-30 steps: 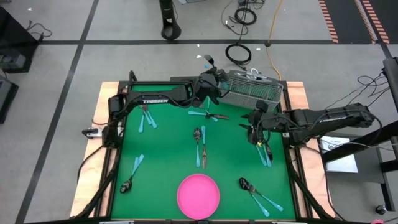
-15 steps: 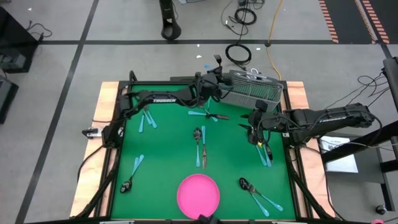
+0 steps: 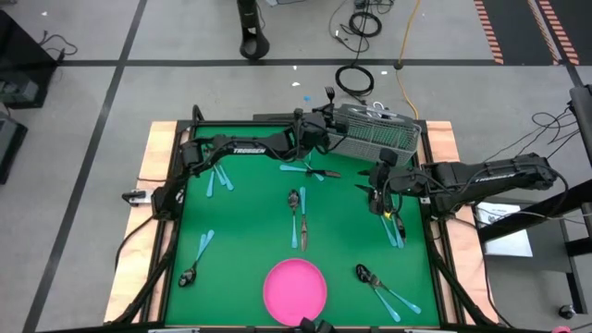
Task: Sort silverware
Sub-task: Put the blue fork into the utensil holder
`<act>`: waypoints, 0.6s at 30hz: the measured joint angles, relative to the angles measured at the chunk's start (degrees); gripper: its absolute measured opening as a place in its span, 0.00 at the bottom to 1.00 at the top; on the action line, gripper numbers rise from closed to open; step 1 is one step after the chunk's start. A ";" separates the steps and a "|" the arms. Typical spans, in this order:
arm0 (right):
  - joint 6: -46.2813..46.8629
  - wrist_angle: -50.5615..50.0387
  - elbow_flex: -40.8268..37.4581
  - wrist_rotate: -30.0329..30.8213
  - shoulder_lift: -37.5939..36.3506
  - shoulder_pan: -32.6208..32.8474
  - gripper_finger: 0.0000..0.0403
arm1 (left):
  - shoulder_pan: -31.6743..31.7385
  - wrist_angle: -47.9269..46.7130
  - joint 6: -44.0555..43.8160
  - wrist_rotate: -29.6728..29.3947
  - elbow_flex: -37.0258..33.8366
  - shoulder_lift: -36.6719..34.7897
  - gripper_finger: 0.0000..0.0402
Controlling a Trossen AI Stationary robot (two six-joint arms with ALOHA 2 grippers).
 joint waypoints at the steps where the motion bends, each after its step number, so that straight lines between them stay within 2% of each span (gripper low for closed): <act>1: 0.00 0.00 0.00 0.00 0.00 0.00 0.40 | -0.10 -0.10 -0.20 0.14 0.00 0.00 0.00; 4: 0.00 0.45 0.00 0.00 0.00 0.00 0.40 | -0.59 -0.11 -0.50 0.21 0.00 0.00 0.01; 12: -0.62 1.29 0.00 0.00 0.00 0.00 0.40 | -1.02 -0.13 -3.61 0.51 0.00 0.00 0.17; 18: -0.88 1.29 0.00 0.00 0.00 0.00 0.40 | -1.32 -0.06 -3.66 0.51 0.00 -0.02 0.20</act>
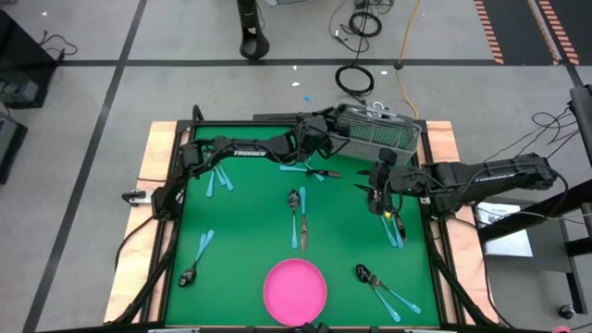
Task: Sort silverware
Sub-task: Put the blue fork into the utensil holder
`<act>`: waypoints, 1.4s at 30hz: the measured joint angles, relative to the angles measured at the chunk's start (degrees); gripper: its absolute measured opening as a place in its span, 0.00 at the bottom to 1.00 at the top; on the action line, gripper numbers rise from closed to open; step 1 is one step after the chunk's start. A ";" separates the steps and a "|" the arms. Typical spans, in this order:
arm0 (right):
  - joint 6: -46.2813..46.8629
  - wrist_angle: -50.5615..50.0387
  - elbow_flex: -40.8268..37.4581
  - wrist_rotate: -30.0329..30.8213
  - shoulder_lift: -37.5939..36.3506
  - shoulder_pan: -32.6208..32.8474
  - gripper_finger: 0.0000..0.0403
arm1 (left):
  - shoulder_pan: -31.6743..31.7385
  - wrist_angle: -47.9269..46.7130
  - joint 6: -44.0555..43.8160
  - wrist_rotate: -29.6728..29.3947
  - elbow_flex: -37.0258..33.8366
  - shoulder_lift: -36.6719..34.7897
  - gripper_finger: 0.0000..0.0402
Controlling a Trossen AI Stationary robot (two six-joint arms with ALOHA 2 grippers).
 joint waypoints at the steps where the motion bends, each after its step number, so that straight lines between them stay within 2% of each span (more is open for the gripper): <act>1: -0.06 0.00 0.00 0.00 0.00 0.00 0.40 | 0.00 0.02 0.00 -0.02 0.00 0.00 0.21; 4: -0.43 0.00 0.00 0.00 0.00 0.00 0.40 | 0.00 0.13 -0.02 -1.05 0.00 0.00 0.21; 8: -0.44 -0.02 0.00 -0.01 0.00 0.00 0.40 | 0.00 1.71 -1.19 -5.75 0.00 0.00 0.21; 12: -0.69 -0.01 0.00 0.00 0.00 0.00 0.40 | -0.20 2.06 -8.82 -8.64 0.00 -0.47 0.21; 17: -1.43 0.20 0.00 -0.02 0.02 0.00 0.40 | -1.33 0.27 -22.00 -8.82 0.00 -3.18 0.18; 21: -3.25 1.86 0.00 -0.05 0.02 -0.01 0.40 | -2.80 -12.66 -35.01 -10.96 0.00 -7.91 0.13; 24: -4.58 3.10 0.00 -0.19 0.02 -0.02 0.40 | -3.45 -29.14 -52.17 -10.47 0.00 -13.64 0.12; 26: -5.33 3.62 0.00 -0.23 0.02 -0.01 0.40 | -3.26 -41.68 -67.22 -5.56 0.00 -18.05 0.11; 29: -6.45 5.08 0.00 -0.24 0.02 -0.02 0.40 | -1.33 -57.26 -91.79 8.48 0.00 -24.19 0.11; 32: -7.72 7.44 0.00 -0.24 0.02 -0.02 0.40 | 1.74 -68.17 -112.40 21.67 0.00 -28.88 0.11; 34: -8.38 8.93 0.00 -0.24 0.02 -0.02 0.40 | 3.76 -74.58 -123.34 27.45 0.06 -31.12 0.11; 38: -8.59 10.90 0.00 -0.24 0.02 -0.02 0.40 | 6.23 -86.69 -140.26 29.40 -1.40 -33.96 0.11; 42: -8.74 12.58 0.00 -0.24 0.02 -0.01 0.40 | 7.97 -97.73 -151.39 28.97 -3.21 -34.85 0.11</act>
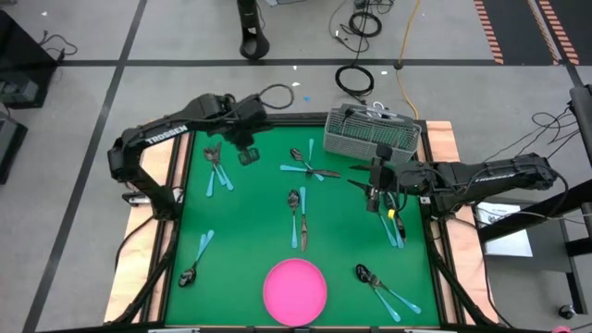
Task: Sort silverware
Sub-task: Put the blue fork into the utensil holder
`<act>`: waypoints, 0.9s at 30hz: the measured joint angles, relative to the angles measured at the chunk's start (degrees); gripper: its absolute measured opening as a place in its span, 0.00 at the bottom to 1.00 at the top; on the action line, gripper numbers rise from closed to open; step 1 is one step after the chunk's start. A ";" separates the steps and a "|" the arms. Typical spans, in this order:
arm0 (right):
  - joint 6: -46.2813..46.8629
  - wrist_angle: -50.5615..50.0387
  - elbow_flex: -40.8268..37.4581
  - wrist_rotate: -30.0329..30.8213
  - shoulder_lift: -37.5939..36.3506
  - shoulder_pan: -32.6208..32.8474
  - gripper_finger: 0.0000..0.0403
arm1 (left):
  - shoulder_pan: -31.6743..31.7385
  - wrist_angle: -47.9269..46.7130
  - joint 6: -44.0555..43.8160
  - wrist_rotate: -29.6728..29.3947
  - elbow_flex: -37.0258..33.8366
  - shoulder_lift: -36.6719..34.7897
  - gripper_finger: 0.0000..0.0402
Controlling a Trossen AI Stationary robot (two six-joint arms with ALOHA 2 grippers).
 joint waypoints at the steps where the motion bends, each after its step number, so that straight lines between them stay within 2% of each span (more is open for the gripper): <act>1: 0.03 0.02 0.00 0.00 0.00 -0.01 0.40 | 0.23 -1.89 -1.94 -0.06 -0.64 -0.15 0.11; 6: 1.49 0.01 0.00 -0.06 0.00 0.01 0.40 | 1.07 -8.60 -10.13 0.01 -5.36 -0.19 0.11; 11: 1.81 -0.01 0.00 -2.51 0.00 -0.01 0.40 | 2.74 -8.63 -14.89 0.59 -12.00 -0.17 0.11; 13: 1.76 -0.01 0.00 -3.19 0.00 0.01 0.40 | 3.85 -8.37 -17.41 -1.20 -14.41 -0.18 0.11; 17: 1.76 -0.01 0.00 -3.21 0.00 -0.01 0.40 | 6.44 -2.19 -23.03 -6.19 -19.22 -0.17 0.11; 19: 1.75 0.00 0.00 -3.21 0.00 0.00 0.40 | 7.66 1.33 -25.55 -5.12 -21.96 -0.23 0.11; 23: 1.74 -0.19 0.00 -3.21 0.00 0.01 0.40 | 9.79 6.82 -30.52 0.63 -27.96 -0.17 0.11; 27: 1.77 -1.23 0.00 -3.23 0.00 0.01 0.40 | 10.63 7.42 -35.15 0.44 -31.89 -0.28 0.11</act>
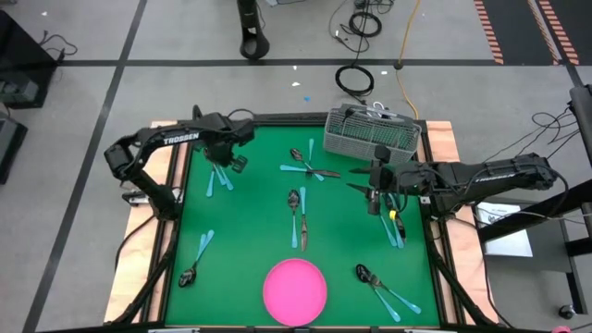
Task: Sort silverware
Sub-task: Put the blue fork into the utensil holder
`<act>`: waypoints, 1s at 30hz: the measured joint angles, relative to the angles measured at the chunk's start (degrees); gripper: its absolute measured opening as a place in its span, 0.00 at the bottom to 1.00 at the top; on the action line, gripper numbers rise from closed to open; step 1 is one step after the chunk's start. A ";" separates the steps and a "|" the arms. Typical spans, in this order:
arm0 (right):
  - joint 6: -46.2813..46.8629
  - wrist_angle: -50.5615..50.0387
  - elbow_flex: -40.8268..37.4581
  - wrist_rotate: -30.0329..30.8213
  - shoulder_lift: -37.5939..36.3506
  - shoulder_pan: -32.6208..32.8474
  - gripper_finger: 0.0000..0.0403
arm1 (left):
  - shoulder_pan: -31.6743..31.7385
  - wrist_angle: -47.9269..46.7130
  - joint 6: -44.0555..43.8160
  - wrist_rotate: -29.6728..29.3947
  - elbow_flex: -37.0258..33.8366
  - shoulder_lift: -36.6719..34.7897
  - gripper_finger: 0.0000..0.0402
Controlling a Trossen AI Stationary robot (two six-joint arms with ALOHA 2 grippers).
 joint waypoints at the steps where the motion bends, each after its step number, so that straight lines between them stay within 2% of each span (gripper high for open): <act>1: 0.18 -0.41 0.00 0.00 0.00 0.00 0.40 | 0.00 0.31 -1.73 -0.54 -0.99 -0.47 0.11; 13: 2.12 -3.81 0.00 0.00 0.00 0.00 0.40 | 3.37 12.53 -12.73 -0.22 -9.71 -10.57 0.11; 22: 2.50 -3.76 0.00 0.00 0.00 0.00 0.40 | 3.67 13.55 -8.25 -2.06 -10.30 -9.89 0.11; 30: 1.88 -3.72 0.00 0.00 0.00 0.00 0.40 | 3.69 13.75 -11.46 -0.59 -10.30 -7.00 0.11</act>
